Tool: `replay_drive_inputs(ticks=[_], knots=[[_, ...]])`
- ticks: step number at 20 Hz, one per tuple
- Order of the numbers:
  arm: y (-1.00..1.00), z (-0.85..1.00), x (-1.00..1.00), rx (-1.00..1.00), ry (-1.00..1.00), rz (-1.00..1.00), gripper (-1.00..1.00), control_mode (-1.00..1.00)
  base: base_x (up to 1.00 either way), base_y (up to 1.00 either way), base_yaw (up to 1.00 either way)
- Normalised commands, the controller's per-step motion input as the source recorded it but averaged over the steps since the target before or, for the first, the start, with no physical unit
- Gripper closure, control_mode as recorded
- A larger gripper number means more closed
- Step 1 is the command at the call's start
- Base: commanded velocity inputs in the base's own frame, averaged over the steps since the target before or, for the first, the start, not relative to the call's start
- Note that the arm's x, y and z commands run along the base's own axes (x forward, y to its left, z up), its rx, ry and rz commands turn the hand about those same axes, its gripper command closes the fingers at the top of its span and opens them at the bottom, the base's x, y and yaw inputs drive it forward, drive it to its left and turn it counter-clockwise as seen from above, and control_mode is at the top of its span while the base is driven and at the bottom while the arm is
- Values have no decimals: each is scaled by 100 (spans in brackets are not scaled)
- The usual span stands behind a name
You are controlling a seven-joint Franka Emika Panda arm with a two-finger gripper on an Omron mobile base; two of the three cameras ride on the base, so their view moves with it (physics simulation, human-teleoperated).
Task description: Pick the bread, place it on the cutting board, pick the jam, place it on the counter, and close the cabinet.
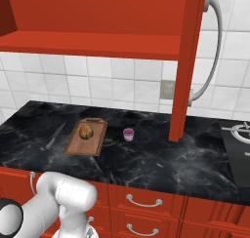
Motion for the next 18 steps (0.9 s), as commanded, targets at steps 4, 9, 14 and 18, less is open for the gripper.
replay_drive_inputs(ticks=[4,9,14,18], knots=[[21,-3,0,0,6,3,-100,-100,0,0,0],[22,-1,0,0,6,3,-100,-100,0,0,0],[30,-3,1,0,6,1,-100,-100,0,0,0],[33,-14,1,-1,3,0,-100,-100,0,0,0]])
